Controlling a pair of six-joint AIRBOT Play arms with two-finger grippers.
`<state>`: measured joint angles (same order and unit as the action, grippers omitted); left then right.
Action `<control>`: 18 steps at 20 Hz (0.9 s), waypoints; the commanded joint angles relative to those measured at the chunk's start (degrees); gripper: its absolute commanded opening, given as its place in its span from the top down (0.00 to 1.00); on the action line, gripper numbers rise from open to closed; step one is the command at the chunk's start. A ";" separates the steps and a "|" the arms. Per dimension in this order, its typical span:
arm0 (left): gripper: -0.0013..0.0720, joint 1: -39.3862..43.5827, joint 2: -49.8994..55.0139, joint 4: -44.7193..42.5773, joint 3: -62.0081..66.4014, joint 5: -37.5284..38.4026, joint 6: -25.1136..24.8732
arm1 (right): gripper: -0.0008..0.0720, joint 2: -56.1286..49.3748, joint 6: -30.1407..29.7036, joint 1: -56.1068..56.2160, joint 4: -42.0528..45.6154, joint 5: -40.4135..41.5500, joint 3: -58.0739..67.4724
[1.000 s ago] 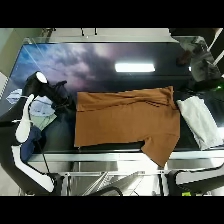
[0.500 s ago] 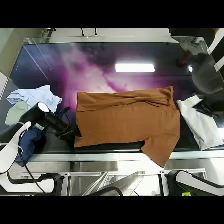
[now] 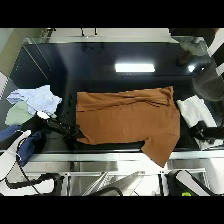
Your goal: Fold the shirts.
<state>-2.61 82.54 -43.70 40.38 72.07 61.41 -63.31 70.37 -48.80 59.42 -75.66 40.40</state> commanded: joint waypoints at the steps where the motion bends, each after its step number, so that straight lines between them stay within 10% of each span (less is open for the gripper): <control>1: 0.96 -0.04 -0.13 1.66 2.21 0.85 -1.60 | 0.51 0.79 2.56 -0.63 1.09 -0.11 -9.09; 13: 0.96 -0.04 -0.13 1.31 3.08 0.61 -3.45 | 0.51 -1.18 1.20 5.44 1.07 6.38 -15.54; 18: 0.97 -0.55 -0.13 1.31 3.93 2.14 -4.04 | 0.62 -4.00 -6.84 7.52 -13.03 3.78 -15.47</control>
<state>-2.76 82.43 -42.37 43.70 73.03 57.95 -66.19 68.31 -42.37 54.61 -70.15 24.91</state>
